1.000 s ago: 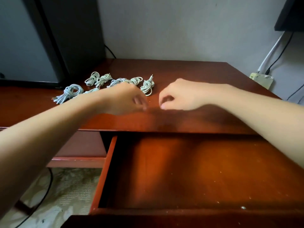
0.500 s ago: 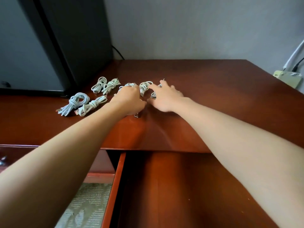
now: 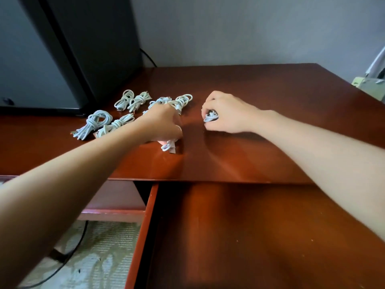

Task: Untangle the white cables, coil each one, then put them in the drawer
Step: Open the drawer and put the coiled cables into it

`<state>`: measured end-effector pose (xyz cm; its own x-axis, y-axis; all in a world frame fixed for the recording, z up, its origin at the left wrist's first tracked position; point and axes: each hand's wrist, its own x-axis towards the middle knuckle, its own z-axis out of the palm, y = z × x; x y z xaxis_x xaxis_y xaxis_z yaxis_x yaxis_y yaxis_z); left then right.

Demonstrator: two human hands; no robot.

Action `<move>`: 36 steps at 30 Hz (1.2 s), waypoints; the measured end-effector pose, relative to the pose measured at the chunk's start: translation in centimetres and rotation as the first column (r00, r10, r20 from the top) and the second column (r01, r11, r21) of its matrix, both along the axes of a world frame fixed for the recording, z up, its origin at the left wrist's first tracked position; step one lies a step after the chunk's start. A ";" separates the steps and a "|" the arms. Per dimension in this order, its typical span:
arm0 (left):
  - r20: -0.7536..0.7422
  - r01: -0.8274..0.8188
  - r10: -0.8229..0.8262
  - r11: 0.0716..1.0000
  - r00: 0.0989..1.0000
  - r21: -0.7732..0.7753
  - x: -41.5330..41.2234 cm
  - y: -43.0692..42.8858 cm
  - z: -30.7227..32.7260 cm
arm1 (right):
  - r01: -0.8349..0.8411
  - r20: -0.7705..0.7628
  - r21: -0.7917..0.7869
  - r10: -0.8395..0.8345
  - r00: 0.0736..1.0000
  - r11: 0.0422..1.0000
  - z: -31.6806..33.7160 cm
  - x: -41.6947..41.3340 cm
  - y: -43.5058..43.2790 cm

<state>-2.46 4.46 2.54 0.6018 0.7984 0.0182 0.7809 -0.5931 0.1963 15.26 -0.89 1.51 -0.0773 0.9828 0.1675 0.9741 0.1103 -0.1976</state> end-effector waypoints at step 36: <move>-0.136 0.154 -0.212 0.925 0.968 -0.347 -5.9 -9.8 -0.6 | -0.440 0.392 -0.096 0.440 0.808 0.893 0.0 -8.7 -14.4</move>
